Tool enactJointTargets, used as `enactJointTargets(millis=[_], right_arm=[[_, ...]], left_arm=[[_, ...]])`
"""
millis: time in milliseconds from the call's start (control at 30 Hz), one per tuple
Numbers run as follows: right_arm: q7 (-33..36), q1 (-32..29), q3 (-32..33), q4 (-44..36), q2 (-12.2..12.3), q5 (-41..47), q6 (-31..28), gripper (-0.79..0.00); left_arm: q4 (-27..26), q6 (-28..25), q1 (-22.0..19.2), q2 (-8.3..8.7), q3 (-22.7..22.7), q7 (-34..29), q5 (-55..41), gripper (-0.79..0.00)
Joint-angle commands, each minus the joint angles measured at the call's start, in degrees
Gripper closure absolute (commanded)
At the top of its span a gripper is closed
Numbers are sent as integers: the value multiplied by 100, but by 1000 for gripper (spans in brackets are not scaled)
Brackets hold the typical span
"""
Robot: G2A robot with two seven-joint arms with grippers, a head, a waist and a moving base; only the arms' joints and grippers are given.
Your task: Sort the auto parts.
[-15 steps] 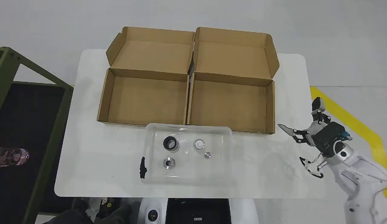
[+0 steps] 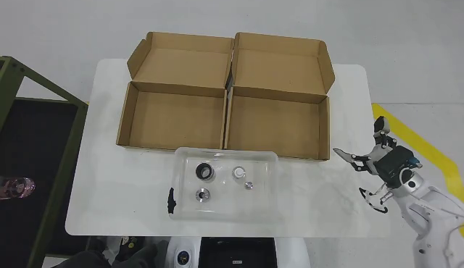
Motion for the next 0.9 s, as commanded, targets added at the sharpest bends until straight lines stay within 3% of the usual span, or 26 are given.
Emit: enactJointTargets(millis=[0, 233, 600, 867], right_arm=[[0, 0, 0, 0, 0, 0, 0, -784], [109, 4, -111, -15, -1, 148, -22, -785], [554, 759, -827, 108, 113, 478, -1367, -785], [1363, 1216, -1753, 74, 203, 946, -1378, -785]], left_arm=[[0, 0, 0, 0, 0, 0, 0, -784], [0, 0, 0, 0, 0, 0, 0, -785], [0, 0, 0, 0, 0, 0, 0, -785], [0, 0, 0, 0, 0, 0, 0, -785]])
